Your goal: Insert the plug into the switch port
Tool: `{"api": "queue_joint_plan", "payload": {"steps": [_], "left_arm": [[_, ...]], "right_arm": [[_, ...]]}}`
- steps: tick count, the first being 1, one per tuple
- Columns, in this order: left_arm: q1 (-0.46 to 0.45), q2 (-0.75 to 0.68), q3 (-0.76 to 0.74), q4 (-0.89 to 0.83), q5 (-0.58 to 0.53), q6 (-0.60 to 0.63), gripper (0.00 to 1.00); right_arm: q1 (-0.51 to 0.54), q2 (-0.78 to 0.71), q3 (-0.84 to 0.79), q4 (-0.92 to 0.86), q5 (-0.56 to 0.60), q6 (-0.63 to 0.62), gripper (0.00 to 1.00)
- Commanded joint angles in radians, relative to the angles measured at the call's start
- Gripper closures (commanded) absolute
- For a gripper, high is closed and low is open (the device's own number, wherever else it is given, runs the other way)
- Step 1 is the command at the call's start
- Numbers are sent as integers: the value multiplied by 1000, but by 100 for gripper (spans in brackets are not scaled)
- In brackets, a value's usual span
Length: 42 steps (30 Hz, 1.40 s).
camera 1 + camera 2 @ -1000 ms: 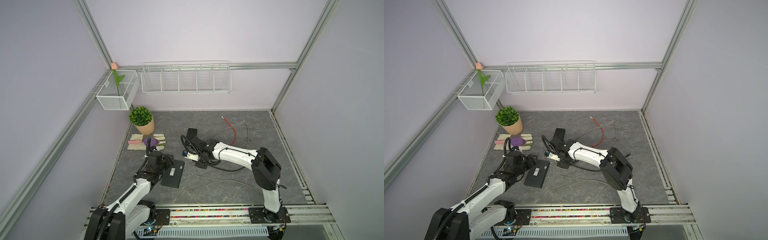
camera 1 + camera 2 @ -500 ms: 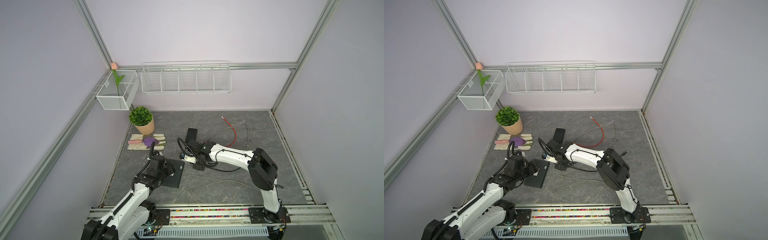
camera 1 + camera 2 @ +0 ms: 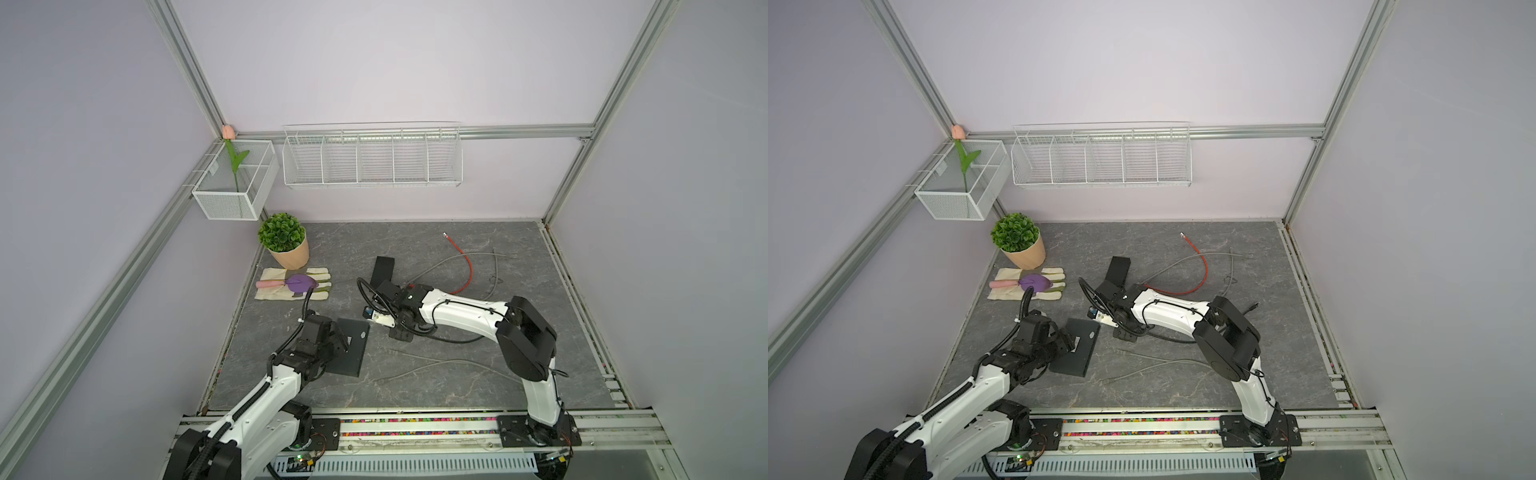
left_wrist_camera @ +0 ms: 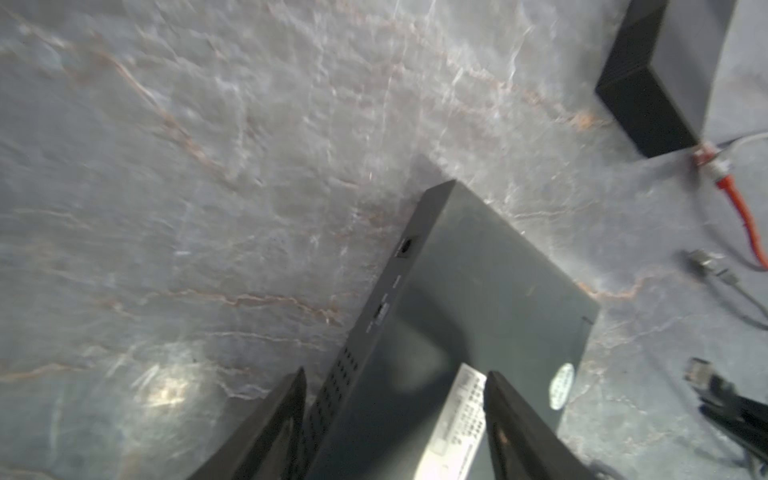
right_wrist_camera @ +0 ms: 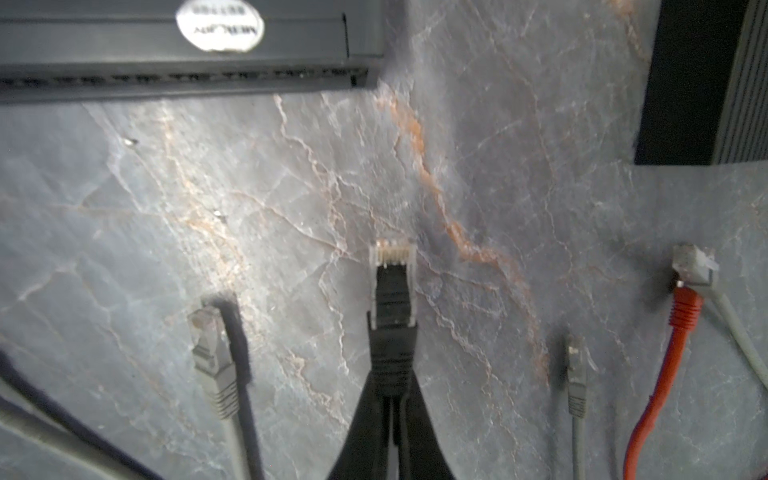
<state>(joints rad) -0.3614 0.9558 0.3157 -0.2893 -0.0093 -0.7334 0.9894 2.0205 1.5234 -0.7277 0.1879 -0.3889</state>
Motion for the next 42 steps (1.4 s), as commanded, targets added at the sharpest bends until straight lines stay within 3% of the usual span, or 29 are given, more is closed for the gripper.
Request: {"api": "queue_joint_plan", "payload": {"steps": [1,9,22,28,42], "left_arm": [[-6,47,7,77,26,-21,34],[-24,301,94,257,135,0,50],[-30,594,316,353,234,67,55],[-24,638,327,380,292,83,68],[-1,657,361,364,350,120,68]], "right_arm": [[-12,-61,-28,9,15,5,93],[-18,-66,-53,17,-21,19,93],[-42,-2,-62,22,7,23,93],[-89,-23,-96,43,-22,24,93],[-118,-28,-126,36,-13,43,93]]}}
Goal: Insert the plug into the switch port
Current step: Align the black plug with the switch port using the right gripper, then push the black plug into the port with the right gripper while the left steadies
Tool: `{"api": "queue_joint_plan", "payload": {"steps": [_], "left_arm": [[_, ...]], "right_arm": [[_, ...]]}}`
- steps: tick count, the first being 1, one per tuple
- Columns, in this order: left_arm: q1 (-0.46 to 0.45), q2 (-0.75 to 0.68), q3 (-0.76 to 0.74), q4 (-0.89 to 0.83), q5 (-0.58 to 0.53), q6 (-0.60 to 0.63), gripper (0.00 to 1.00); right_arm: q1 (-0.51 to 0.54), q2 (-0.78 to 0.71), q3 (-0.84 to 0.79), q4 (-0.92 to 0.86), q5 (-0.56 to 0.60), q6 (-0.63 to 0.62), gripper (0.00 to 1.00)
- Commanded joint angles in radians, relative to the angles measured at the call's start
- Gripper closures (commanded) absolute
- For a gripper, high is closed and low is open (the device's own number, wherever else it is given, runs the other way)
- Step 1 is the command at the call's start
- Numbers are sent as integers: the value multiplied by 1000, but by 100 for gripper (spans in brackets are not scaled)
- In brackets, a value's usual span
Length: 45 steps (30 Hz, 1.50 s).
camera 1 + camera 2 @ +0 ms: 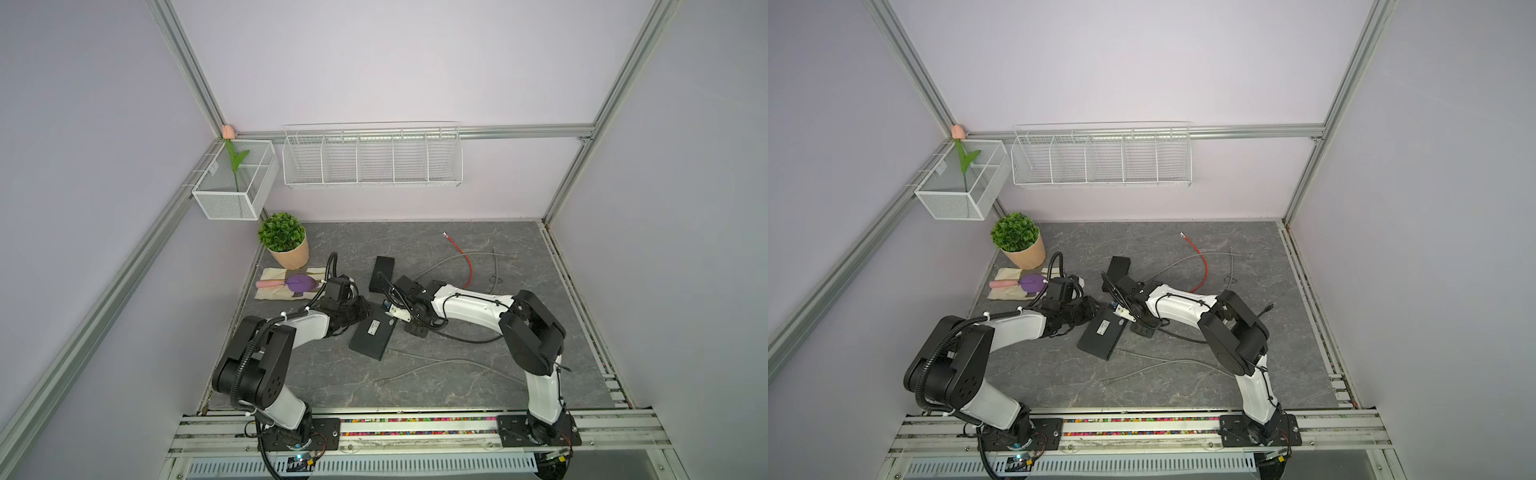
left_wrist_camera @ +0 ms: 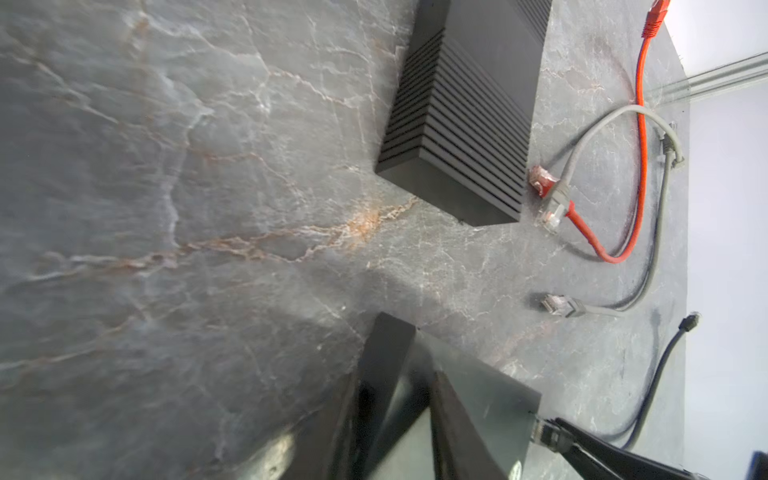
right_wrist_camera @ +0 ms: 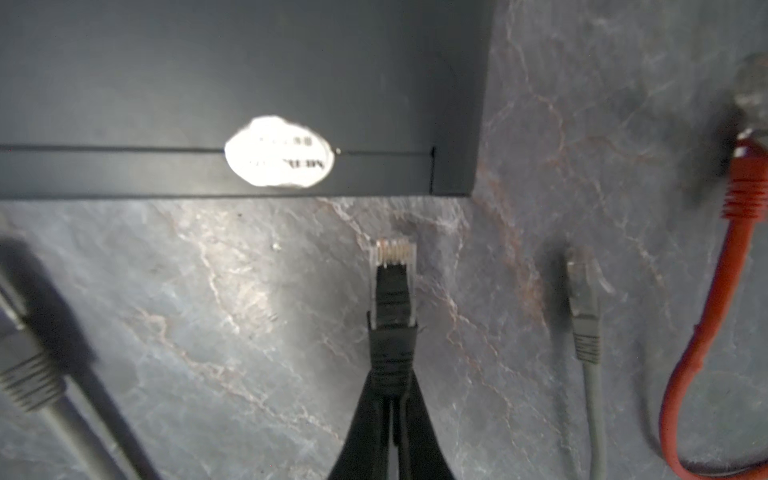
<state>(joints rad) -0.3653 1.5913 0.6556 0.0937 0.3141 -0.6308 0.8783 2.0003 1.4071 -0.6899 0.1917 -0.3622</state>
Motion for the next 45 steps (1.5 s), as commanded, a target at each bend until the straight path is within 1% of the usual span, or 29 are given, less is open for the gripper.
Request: {"api": "queue_joint_plan", "payload": {"steps": [1,6,18,25,31,40,45], "left_arm": [[2,23,19,-17,26,17,68],[4,31,15,-2,31,14,67],[3,27,0,28,31,0,68],[12,20,-5,33,30,-1,69],[12,13,-13,35,29,-2,71],[12,41,-4,53,61,1,71],[12,39,3,50,66,9,71]], "right_arm": [[-7,-3,-8,-4,-17,17,93],[-5,10,7,5,-44,17,93],[4,49,68,-18,-51,7,93],[5,43,42,-13,-43,17,93],[9,53,62,-19,-55,17,93],[8,84,98,-25,-23,15,93],[-5,65,98,-14,-12,15,93]]}}
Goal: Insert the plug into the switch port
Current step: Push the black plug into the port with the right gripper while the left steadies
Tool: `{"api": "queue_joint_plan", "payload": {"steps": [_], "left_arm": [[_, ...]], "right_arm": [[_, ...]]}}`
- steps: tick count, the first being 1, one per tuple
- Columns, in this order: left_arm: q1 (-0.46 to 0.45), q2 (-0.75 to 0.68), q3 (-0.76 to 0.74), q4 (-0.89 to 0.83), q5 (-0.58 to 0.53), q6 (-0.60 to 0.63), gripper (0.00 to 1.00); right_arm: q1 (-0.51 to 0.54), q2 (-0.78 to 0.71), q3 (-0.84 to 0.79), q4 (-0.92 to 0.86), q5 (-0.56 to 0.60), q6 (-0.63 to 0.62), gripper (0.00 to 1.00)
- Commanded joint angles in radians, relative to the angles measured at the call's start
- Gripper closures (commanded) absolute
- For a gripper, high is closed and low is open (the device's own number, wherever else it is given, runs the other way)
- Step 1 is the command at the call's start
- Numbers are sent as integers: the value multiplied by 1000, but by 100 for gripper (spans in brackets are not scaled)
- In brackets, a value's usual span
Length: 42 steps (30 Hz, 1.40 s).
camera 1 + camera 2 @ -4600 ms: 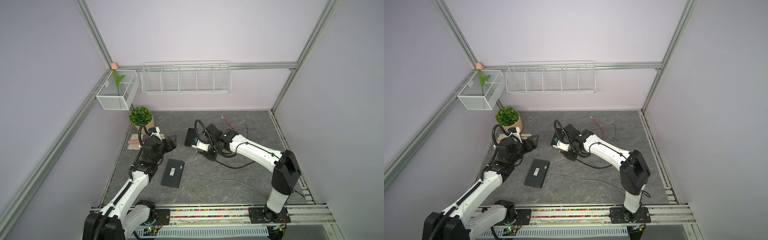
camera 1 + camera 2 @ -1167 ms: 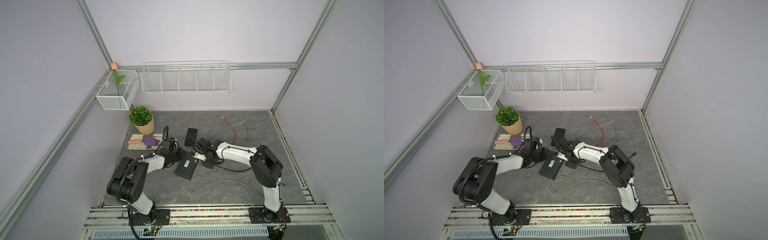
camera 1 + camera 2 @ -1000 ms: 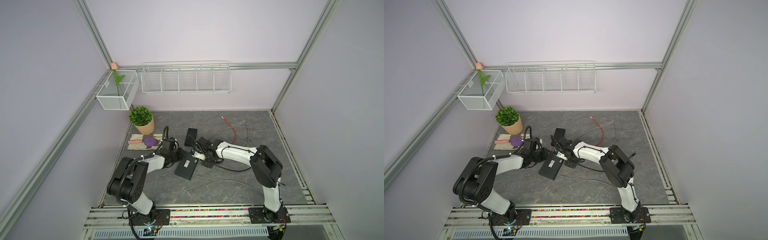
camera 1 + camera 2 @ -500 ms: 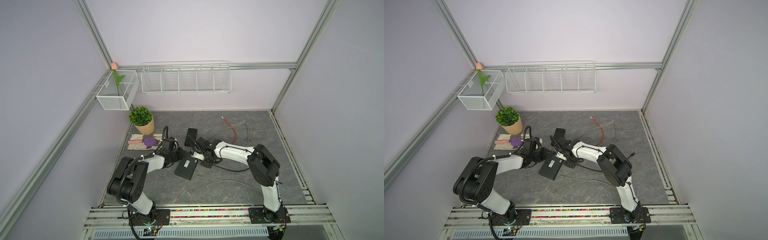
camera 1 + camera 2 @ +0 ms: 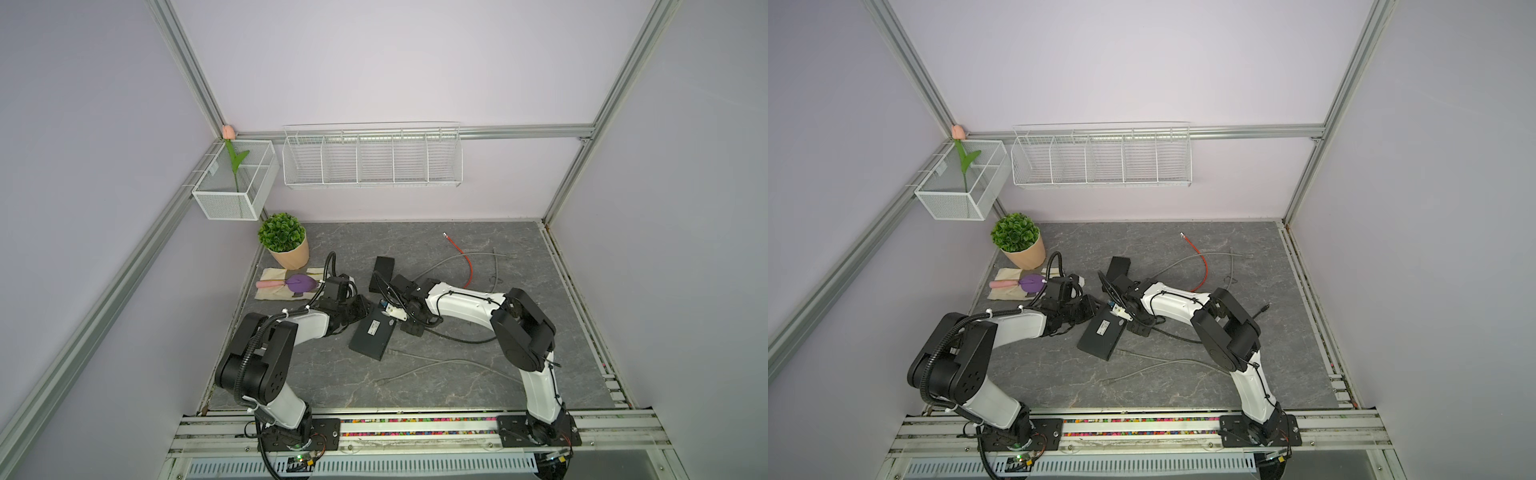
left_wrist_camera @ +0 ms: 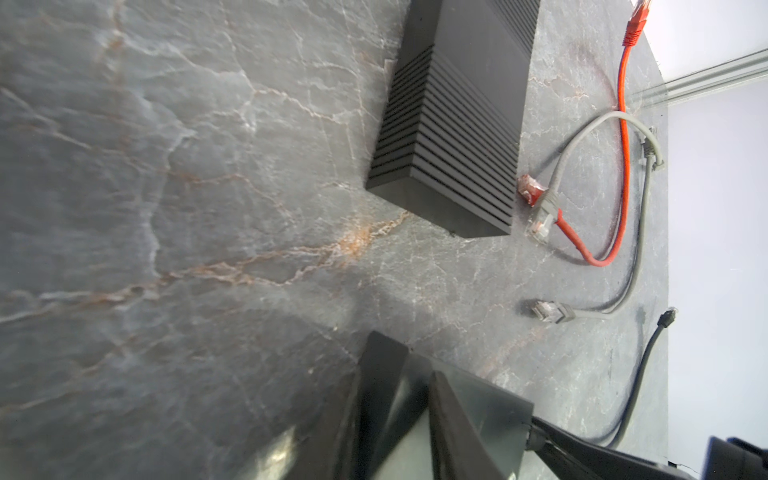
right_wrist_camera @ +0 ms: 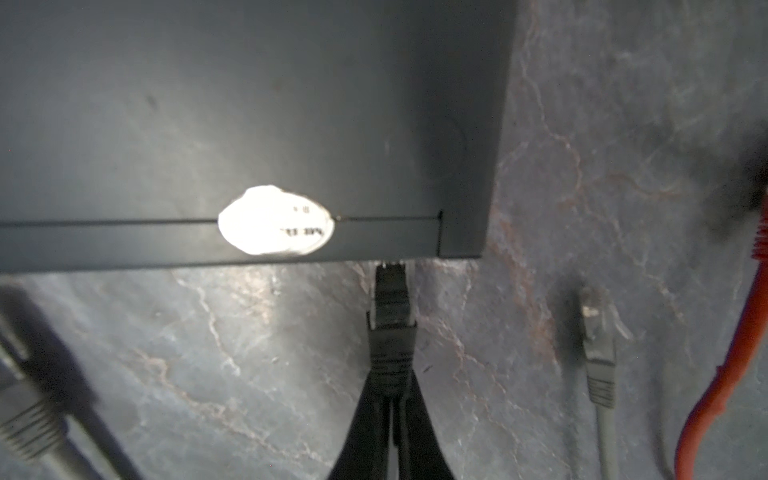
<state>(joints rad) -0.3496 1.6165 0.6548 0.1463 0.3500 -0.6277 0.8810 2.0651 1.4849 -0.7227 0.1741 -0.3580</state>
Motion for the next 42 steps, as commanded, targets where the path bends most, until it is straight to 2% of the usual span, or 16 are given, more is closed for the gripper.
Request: {"api": "queue_joint_plan", "payload": {"steps": [1,21,42], "left_arm": [[-3,14,7,-6,28,8,71],[-32,39,20,7,44,20,71],[-51,70,16,31,86,39,78]], "right_arm": [[-7,-3,22,20,4,9,93],[-8,18,45,65,-39,10,93],[-8,-1,45,227,-123,-7,93]]}}
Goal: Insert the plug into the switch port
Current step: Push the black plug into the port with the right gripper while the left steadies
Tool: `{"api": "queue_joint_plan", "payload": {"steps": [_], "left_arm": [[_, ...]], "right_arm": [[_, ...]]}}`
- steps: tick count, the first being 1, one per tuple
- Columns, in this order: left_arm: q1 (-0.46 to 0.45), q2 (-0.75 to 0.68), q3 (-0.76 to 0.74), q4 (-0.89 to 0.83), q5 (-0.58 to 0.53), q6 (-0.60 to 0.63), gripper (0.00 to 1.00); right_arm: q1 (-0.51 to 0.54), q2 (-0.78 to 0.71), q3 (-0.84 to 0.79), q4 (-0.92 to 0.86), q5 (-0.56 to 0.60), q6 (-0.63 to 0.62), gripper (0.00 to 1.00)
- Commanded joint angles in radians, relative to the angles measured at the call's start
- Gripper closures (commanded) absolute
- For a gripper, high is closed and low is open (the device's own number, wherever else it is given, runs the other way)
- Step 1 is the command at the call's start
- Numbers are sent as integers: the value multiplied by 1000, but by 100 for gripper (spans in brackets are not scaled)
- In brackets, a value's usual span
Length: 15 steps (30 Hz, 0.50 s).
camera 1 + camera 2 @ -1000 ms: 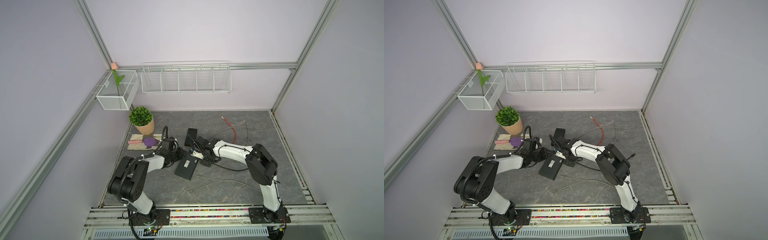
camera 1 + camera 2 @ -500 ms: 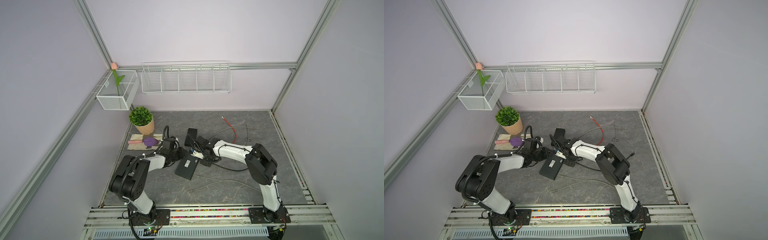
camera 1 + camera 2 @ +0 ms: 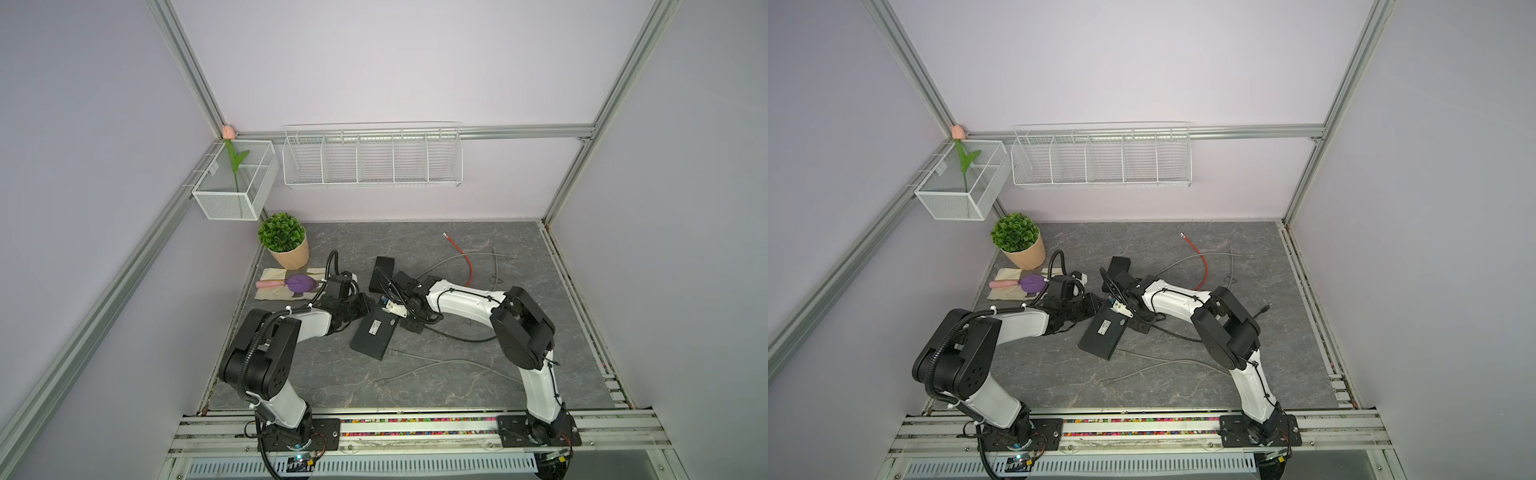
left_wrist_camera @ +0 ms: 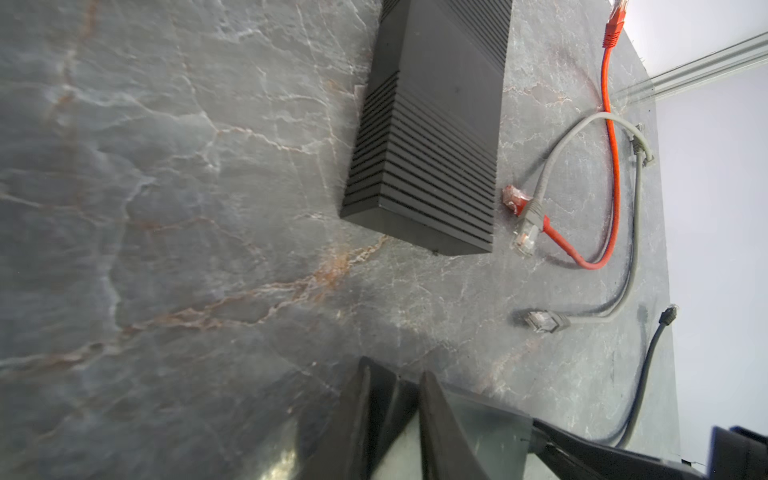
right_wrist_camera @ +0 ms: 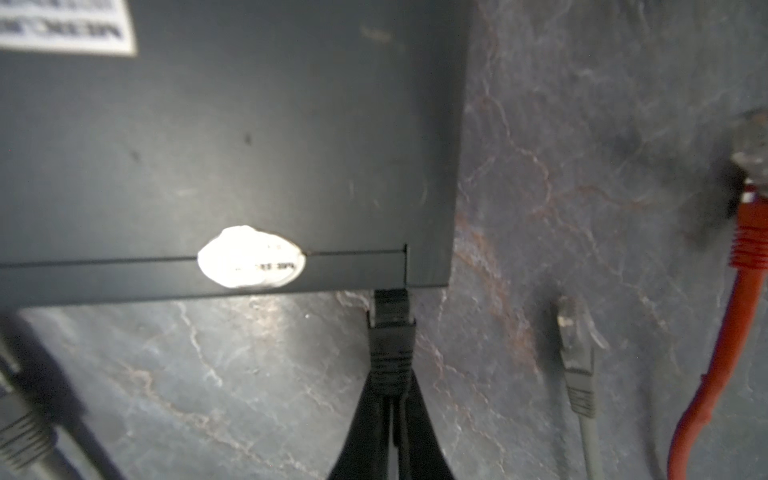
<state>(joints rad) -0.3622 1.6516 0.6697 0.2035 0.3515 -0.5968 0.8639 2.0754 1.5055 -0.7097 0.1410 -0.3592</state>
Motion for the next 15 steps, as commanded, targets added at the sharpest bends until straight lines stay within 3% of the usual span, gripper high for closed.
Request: {"api": "queue_joint_plan", "payload": {"steps": [1,15], "left_arm": [[-40,39,1,-23,86,8,78],[-53,60,-2,-7,104,8,79]], "right_arm": [[10,-7,28,218,-95,-5,93],[13,2,37,286,-132,4,93]]}}
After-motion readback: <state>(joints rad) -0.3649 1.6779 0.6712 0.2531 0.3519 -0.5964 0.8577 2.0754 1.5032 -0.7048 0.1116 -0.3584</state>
